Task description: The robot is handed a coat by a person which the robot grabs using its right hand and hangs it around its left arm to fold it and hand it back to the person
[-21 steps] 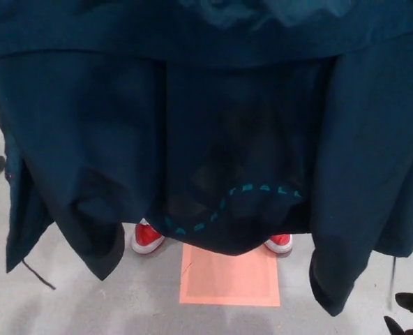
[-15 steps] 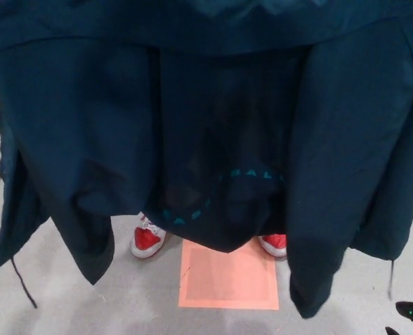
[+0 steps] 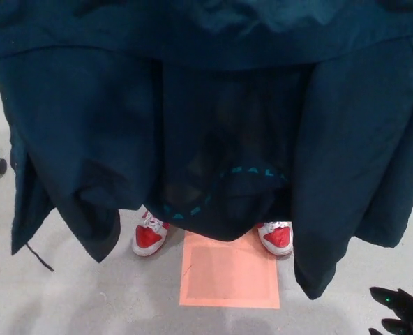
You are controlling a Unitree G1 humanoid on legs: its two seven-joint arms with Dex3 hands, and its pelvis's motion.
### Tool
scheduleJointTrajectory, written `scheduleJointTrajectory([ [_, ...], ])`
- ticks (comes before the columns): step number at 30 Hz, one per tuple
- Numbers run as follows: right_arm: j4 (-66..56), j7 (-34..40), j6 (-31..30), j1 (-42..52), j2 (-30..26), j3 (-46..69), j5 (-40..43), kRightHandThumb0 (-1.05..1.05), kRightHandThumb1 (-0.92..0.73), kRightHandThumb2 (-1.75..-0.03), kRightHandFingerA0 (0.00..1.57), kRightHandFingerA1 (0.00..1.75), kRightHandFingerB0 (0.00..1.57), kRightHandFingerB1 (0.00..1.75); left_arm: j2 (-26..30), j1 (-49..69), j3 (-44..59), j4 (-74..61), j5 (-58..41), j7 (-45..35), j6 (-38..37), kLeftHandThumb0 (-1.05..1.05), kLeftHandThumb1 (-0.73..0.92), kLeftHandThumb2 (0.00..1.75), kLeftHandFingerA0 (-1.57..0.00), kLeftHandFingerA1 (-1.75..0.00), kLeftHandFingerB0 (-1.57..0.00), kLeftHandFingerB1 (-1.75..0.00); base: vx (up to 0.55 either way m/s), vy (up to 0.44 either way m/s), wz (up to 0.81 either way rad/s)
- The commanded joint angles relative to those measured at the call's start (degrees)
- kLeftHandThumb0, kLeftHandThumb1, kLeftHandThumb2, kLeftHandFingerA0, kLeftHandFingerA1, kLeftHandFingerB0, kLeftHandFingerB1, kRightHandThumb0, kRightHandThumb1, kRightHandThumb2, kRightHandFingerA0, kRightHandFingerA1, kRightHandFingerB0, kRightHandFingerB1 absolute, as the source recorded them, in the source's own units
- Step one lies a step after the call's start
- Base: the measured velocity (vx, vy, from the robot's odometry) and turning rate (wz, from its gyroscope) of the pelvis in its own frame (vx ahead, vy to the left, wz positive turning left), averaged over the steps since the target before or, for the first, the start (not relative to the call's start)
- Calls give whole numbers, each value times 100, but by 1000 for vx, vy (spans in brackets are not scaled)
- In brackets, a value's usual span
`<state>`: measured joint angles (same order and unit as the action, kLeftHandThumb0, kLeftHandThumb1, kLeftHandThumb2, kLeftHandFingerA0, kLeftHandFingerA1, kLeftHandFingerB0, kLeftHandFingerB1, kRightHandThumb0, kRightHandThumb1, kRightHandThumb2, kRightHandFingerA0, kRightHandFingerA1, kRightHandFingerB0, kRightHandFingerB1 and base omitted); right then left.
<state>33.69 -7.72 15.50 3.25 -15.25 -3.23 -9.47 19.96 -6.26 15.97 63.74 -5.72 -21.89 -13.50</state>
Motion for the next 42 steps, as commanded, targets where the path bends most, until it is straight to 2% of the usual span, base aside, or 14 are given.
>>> scheduleJointTrajectory([
  [1, -4539, -828, 566, 2275, -444, 355, 1526, -71, -70, -93, 23, 44, 15, 40, 59, 26, -203, -208, 147, -101, -646, -32, 66, 116, 0, -47, 0, -47, 0, 0, 0],
  [3, -5017, -811, 745, 2438, -500, 397, 1556, -68, -84, -66, 31, 33, 19, 28, 57, 22, -240, -216, 190, -35, -618, -32, 65, 116, 0, -47, 0, -47, 0, 0, 0],
  [4, -5458, -810, 950, 2517, -556, 444, 1667, -66, -85, -66, 31, 34, 19, 29, 48, 9, -236, -201, 181, -30, -632, -61, 92, 69, -20, -34, -18, -32, 0, 0, 0],
  [5, -6007, -838, 1056, 2561, -612, 494, 1997, -67, -83, -66, 30, 34, 20, 29, 44, 14, -228, -207, 159, -47, -600, -33, 64, 116, 0, -48, 0, -47, 0, 0, 0],
  [17, -8850, -104, -155, 720, -1112, 1445, 3399, -80, -61, -101, 19, 44, 19, 43, 123, -1, -246, -117, 133, -96, -662, -33, 64, 116, 0, -48, 0, -47, 0, 0, 0],
  [18, -8883, -66, -289, 536, -1145, 1488, 3352, -82, -78, -64, 23, 29, 26, 30, 118, -2, -246, -110, 133, -76, -645, -62, 92, 70, -19, -33, -18, -32, 0, 0, 0],
  [20, -8800, -82, -492, -6, -1253, 1525, 3352, -84, -76, -63, 18, 28, 22, 29, 125, 8, -280, -114, 167, -29, -624, -34, 62, 114, 0, -48, 0, -47, 0, 0, 0],
  [22, -8550, -157, -651, -718, -1300, 1463, 3254, -38, -41, -104, 0, 49, 0, 46, 110, 9, -273, -101, 142, -45, -600, -34, 62, 114, 0, -48, 0, -47, 0, 0, 0],
  [23, -8399, -205, -846, -1135, -1332, 1413, 3080, -85, -67, -107, 0, 33, 18, 46, 96, 16, -232, -82, 70, -144, -626, -34, 63, 115, 0, -48, 0, -47, 0, 0, 0],
  [31, -7846, -663, -2170, -3021, -1850, 1149, 2515, -90, -73, -109, 4, 15, 12, 22, 98, 38, -279, -111, 98, -92, -652, -33, 63, 115, 0, -48, 0, -47, 0, 0, 0],
  [33, -7509, -824, -2088, -3554, -1838, 950, 2269, -87, -71, -106, 6, 18, 10, 25, 97, 27, -255, -106, 43, -188, -693, -65, 92, 67, -21, -33, -19, -31, 0, 0, 0],
  [35, -7291, -994, -2069, -4010, -1902, 787, 2072, -93, -78, -110, 7, 11, 8, 16, 114, 11, -249, -115, 26, -198, -624, -33, 63, 115, 0, -48, 0, -48, 0, 0, 0],
  [39, -7114, -1343, -2674, -4874, -2159, 476, 1890, -95, -79, -113, 5, 10, 5, 11, 123, -32, -292, -127, 65, -192, -608, -32, 66, 116, 0, -48, 0, -48, 0, 0, 0],
  [42, -6762, -1661, -3075, -5422, -2197, 181, 1968, -88, -76, -109, 1, 15, 1, 14, 108, -77, -286, -111, 49, -158, -562, -59, 92, 69, -19, -33, -16, -32, 0, 0, 0],
])
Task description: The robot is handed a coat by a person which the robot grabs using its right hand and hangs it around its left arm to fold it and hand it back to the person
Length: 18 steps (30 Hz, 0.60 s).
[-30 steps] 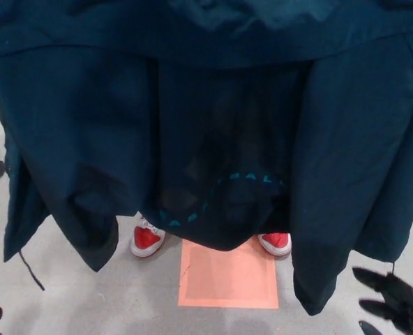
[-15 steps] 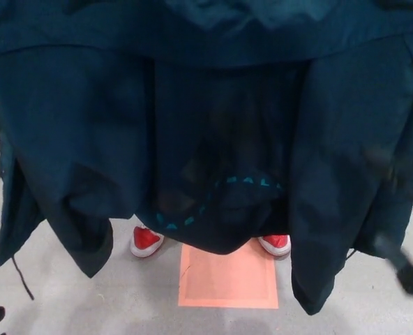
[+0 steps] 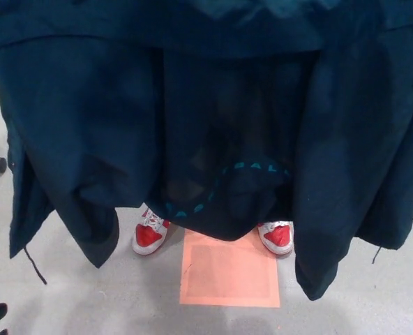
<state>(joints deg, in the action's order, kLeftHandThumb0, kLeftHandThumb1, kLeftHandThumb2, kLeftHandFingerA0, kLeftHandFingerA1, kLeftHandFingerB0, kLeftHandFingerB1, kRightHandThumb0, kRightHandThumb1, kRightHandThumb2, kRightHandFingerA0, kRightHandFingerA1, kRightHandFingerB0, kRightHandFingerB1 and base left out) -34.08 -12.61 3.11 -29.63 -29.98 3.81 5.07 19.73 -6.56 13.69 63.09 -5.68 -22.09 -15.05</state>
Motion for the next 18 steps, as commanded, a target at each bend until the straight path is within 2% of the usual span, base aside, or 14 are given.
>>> scheduleJointTrajectory([
  [1, 258, -1293, -1819, -2310, -702, -662, 390, -86, -76, -109, 0, 15, 0, 15, 116, -66, -30, -41, 10, -120, -354, -59, 92, 67, -19, -33, -17, -31, 0, 0, 0],
  [2, 598, -1461, -1879, -2547, -672, -873, 247, -88, -77, -110, 0, 14, 0, 14, 104, -75, -4, -47, -33, -154, -318, -32, 66, 116, 0, -48, 0, -48, 0, 0, 0],
  [3, 846, -1619, -2088, -2731, -679, -1049, 173, -89, -78, -111, 0, 12, 0, 11, 114, -68, -12, -69, -30, -169, -292, -32, 66, 116, 0, -48, 0, -47, 0, 0, 0],
  [4, 1198, -1784, -2104, -2954, -676, -1253, -20, -87, -78, -110, 0, 18, 0, 13, 121, -90, -12, -44, -22, -169, -336, -33, 65, 115, 0, -48, 0, -47, 0, 0, 0],
  [7, 2412, -2267, -2005, -3564, -556, -1854, -470, -86, -78, -109, 0, 17, 0, 14, 148, -93, -38, 2, 23, -160, -361, -33, 64, 115, 0, -48, 0, -47, 0, 0, 0],
  [11, 3576, -2555, -1743, -3941, -373, -2456, -884, -87, -75, -108, 0, 16, 0, 14, 135, -57, -26, 27, 17, -140, -416, -33, 63, 115, 0, -47, 0, -47, 0, 0, 0],
  [18, 5215, -3254, -1825, -4630, 28, -3330, -1111, -88, -63, -101, 0, 14, 0, 12, 108, -40, 58, 101, -72, -132, -412, -33, 62, 114, 0, -48, 0, -47, 0, 0, 0],
])
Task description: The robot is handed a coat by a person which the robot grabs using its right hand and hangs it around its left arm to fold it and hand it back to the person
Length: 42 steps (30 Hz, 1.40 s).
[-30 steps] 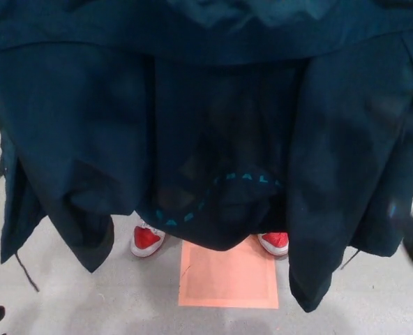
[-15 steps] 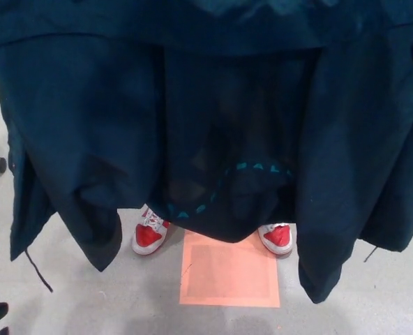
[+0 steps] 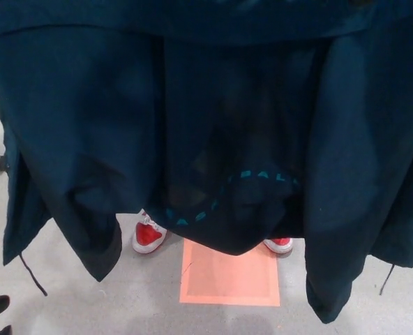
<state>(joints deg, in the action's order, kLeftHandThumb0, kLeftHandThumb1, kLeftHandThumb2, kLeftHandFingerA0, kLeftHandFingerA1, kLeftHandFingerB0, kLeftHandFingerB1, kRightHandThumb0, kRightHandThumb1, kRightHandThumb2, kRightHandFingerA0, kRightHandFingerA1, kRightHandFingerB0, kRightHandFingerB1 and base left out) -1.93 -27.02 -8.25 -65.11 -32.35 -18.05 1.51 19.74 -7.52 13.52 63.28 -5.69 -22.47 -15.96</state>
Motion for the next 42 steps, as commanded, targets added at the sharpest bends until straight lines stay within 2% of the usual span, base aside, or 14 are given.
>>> scheduleJointTrajectory([
  [1, 2142, -1888, -674, -1141, 289, -1235, -785, -88, -63, -101, 0, 14, 0, 12, 90, 68, 97, 74, -103, -101, -285, -33, 62, 114, 0, -48, 0, -47, 0, 0, 0],
  [14, 4169, -4070, -1463, -2131, 964, -1927, -350, -92, -55, -92, 0, 5, 0, 0, 80, 277, 82, -80, -108, -179, -331, -31, 67, 117, 0, -48, 0, -48, 0, 0, 0],
  [26, 5252, -4279, -160, -2738, 1315, -2715, -1319, -91, -60, -98, 0, 11, 1, 13, 98, 253, 63, -51, -67, -138, -352, -33, 64, 115, 0, -48, 0, -48, 0, 0, 0],
  [27, 5278, -4213, 136, -2788, 1319, -2884, -1514, -86, -77, -63, 1, 24, 7, 26, 103, 254, 68, -62, -75, -150, -339, -33, 63, 115, 0, -48, 0, -48, 0, 0, 0],
  [29, 5292, -3896, 678, -2907, 1332, -3314, -2016, -87, -76, -64, 9, 27, 15, 28, 104, 241, 61, -47, -62, -161, -428, -32, 64, 116, 0, -48, 0, -48, 0, 0, 0],
  [30, 5336, -3719, 478, -2967, 1408, -3461, -2182, -39, -29, -95, 0, 48, 0, 45, 101, 232, 74, -22, -72, -165, -460, -32, 65, 116, 0, -48, 0, -48, 0, 0, 0],
  [31, 5379, -3586, 466, -3016, 1449, -3606, -2341, -87, -71, -63, 22, 31, 24, 30, 107, 221, 69, -20, -68, -172, -444, -64, 72, 103, -7, -45, -1, -40, 0, 0, 0],
  [32, 5422, -3456, 416, -3046, 1495, -3700, -2447, -81, -68, -61, 25, 34, 24, 30, 106, 208, 83, -19, -87, -186, -407, -33, 62, 114, 0, -48, 0, -48, 0, 0, 0],
  [37, 6007, -2907, 430, -3128, 1847, -4013, -2726, -82, -65, -61, 23, 33, 27, 30, 60, 215, 148, -54, -145, -195, -495, -32, 64, 115, 0, -48, 0, -47, 0, 0, 0],
  [38, 5895, -2203, 260, -2998, 1849, -4011, -2879, -99, -58, -96, 95, 59, 46, 44, 74, 219, 122, -61, -109, -180, -475, -33, 61, 114, 0, -48, 0, -47, 0, 0, 0],
  [39, 5820, -1893, 199, -2925, 1832, -3995, -2940, -99, -58, -96, 95, 59, 46, 44, 79, 228, 117, -74, -100, -180, -482, -33, 61, 114, 0, -48, 0, -47, 0, 0, 0],
  [40, 5648, -1202, 264, -2732, 1760, -3979, -3105, -82, -74, -64, 116, 55, 82, 44, 90, 229, 100, -96, -82, -186, -473, -33, 62, 114, 0, -48, 0, -47, 0, 0, 0],
  [41, 5515, -756, 313, -2594, 1703, -3966, -3227, -72, -86, -66, 114, 70, 93, 50, 99, 232, 81, -112, -62, -191, -486, -33, 61, 114, 0, -48, 0, -47, 0, 0, 0],
  [42, 5396, -481, 385, -2495, 1636, -3929, -3281, -69, -89, -68, 115, 85, 86, 50, 100, 229, 65, -123, -47, -191, -490, -33, 61, 114, 0, -48, 0, -47, 0, 0, 0],
])
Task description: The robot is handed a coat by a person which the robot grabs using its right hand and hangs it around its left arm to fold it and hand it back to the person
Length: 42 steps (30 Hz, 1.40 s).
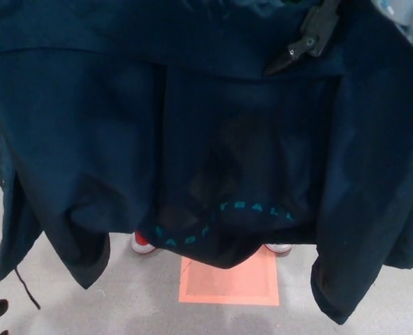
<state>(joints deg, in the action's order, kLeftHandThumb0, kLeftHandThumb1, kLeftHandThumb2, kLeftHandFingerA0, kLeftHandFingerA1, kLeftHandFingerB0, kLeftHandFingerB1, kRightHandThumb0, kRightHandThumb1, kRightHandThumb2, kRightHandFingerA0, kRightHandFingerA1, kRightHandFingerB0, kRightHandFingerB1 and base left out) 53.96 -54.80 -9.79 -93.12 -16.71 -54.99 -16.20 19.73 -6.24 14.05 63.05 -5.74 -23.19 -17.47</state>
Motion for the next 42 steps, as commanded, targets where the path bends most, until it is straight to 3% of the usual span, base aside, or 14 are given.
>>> scheduleJointTrajectory([
  [1, -292, 2477, 624, 382, 4, -181, -1532, -69, -89, -68, 115, 85, 86, 50, 98, 94, 1, -107, -32, -116, -337, -33, 61, 114, 0, -48, 0, -47, 0, 0, 0],
  [2, -431, 2759, 811, 548, -101, 59, -1398, -58, -92, -70, 99, 108, 62, 44, 62, 101, 75, -153, -145, -187, -265, -64, 92, 68, -21, -34, -18, -31, 0, 0, 0],
  [4, -445, 2818, 829, 578, -116, 259, -1265, -50, -92, -73, 71, 54, 47, 40, 36, 94, 111, -169, -199, -226, -285, -63, 92, 67, -26, -36, -21, -32, 0, 0, 0],
  [10, -282, 3615, 975, 652, -36, 901, -990, -37, -88, -66, 66, 48, 60, 45, -7, 37, 196, -262, -333, -358, -197, -61, 89, 67, -33, -38, -26, -34, 0, 0, 0],
  [12, -213, 4479, 1204, 762, 3, 1218, -927, -35, -87, -66, 79, 112, 69, 73, 2, 65, 133, -316, -256, -340, -213, -63, 90, 67, -31, -37, -28, -34, 0, 0, 0],
  [15, -138, 4856, 1304, 761, 20, 1284, -1010, -36, -88, -66, 81, 105, 69, 67, -5, 99, 130, -351, -257, -367, -229, -65, 89, 67, -33, -38, -31, -35, 0, 0, 0],
  [17, 15, 5549, 1502, 727, 54, 1339, -1126, -34, -83, -65, 78, 174, 58, 141, 18, 110, 98, -343, -211, -383, -278, -65, 90, 67, -34, -38, -30, -33, 0, 0, 0],
  [23, 168, 6770, 1625, 605, 89, 1531, -1240, -31, -85, -64, 87, 175, 55, 158, -23, 183, 154, -506, -325, -493, -201, -63, 90, 67, -34, -37, -31, -34, 0, 0, 0],
  [26, 310, 7149, 1704, 484, 131, 1668, -1191, -37, -80, -69, 85, 161, 69, 100, -55, 220, 183, -534, -361, -516, -287, -71, 76, 107, -34, -52, -25, -47, 0, 0, 0],
  [28, 387, 7267, 1626, 366, 167, 1709, -1184, -37, -86, -66, 90, 160, 73, 101, -70, 233, 206, -583, -410, -589, -302, -70, 74, 105, -33, -53, -23, -46, 0, 0, 0],
  [29, 466, 7364, 1595, 256, 185, 1715, -1193, -37, -84, -69, 86, 172, 69, 144, -90, 225, 240, -620, -484, -675, -252, -70, 72, 104, -34, -54, -23, -46, 0, 0, 0],
  [32, 636, 7594, 1681, 42, 218, 1806, -1131, -36, -86, -70, 87, 173, 73, 151, -121, 256, 279, -764, -595, -836, -146, -66, 68, 104, -34, -54, -18, -45, 0, 0, 0],
  [33, 680, 7631, 1703, -20, 217, 1833, -1110, -35, -87, -70, 87, 175, 73, 153, -125, 266, 263, -823, -595, -859, -106, -67, 84, 65, -37, -38, -31, -34, 0, 0, 0],
  [42, 1066, 7820, 1619, -798, 310, 1982, -1079, -38, -90, -67, 92, 174, 70, 149, -276, 454, 281, -1428, -795, -1172, 74, -67, 78, 64, -38, -39, -27, -34, 0, 0, 0],
])
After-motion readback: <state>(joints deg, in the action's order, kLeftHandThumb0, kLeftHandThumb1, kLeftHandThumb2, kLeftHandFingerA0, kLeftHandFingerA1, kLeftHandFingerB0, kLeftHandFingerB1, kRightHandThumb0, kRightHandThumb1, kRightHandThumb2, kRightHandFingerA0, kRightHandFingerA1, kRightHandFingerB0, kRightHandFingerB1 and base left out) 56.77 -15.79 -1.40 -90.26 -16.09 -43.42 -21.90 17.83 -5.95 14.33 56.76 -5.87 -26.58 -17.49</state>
